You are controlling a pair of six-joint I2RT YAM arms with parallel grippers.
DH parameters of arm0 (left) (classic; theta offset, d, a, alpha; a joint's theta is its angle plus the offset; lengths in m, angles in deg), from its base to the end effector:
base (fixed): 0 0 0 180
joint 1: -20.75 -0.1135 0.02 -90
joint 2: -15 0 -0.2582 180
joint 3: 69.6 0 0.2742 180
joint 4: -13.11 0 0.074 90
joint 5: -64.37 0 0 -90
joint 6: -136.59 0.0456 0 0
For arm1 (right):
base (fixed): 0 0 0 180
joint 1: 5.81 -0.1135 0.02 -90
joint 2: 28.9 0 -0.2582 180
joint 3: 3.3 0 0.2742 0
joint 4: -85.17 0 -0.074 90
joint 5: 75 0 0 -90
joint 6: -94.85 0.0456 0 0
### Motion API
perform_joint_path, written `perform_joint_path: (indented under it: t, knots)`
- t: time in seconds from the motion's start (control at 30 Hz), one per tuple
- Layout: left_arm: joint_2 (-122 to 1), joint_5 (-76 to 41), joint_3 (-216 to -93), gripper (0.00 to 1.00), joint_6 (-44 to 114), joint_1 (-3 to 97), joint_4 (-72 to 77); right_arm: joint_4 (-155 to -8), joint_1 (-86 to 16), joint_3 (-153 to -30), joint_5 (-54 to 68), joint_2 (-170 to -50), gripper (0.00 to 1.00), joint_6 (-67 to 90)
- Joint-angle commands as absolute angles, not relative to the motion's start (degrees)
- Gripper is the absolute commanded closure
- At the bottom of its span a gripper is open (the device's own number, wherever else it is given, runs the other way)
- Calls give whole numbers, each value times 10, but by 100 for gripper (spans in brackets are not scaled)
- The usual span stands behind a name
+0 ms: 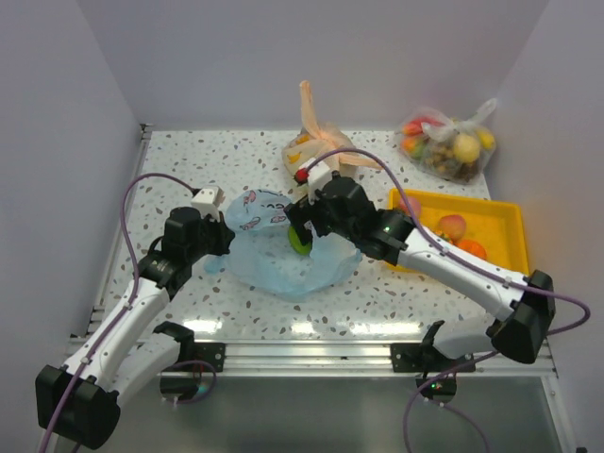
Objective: Untie the knot of the plastic bag and take out the fruit
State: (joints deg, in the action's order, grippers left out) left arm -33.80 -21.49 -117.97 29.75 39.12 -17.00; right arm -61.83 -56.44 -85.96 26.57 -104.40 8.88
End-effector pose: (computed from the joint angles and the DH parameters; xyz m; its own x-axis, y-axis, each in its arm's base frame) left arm 0.2144 -0.0747 0.2450 -0.5697 -0.1153 -0.8137 0.2176 0.9336 -0.2846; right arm 0.2191 0.2526 0.3459 -0.3210 -0.2826 -0.9039 -0.6218 0.7828 -0.0240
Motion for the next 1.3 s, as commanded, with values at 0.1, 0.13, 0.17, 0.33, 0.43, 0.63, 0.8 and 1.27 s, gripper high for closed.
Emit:
perform_joint_path:
  t: [0.1,0.13,0.17,0.33,0.43,0.63,0.8,1.27]
  knots:
    - [-335,-215,-1177,100,306,385,-150,-526,-596,-900,462,-1155,1,85]
    - [-337,-215,-1177,100,306,384,-150,-529,-596,-890,479,-1171,1,89]
    - [-337,-215,-1177,100,306,385,-150,-534,-595,-883,489,-1177,1,97]
    - [-336,-215,-1177,100,306,386,-152,-563,-575,-858,488,-1218,14,106]
    - [-334,-215,-1177,100,306,385,-153,-573,-554,-847,476,-1241,34,118]
    - [-339,-212,-1177,100,307,385,-151,-587,-529,-844,399,-1239,88,84]
    - [-352,-204,-1178,100,308,385,-153,-535,-564,-898,336,-1200,100,23]
    - [-359,-204,-1178,100,307,385,-156,-535,-708,-943,413,-1143,100,-13]
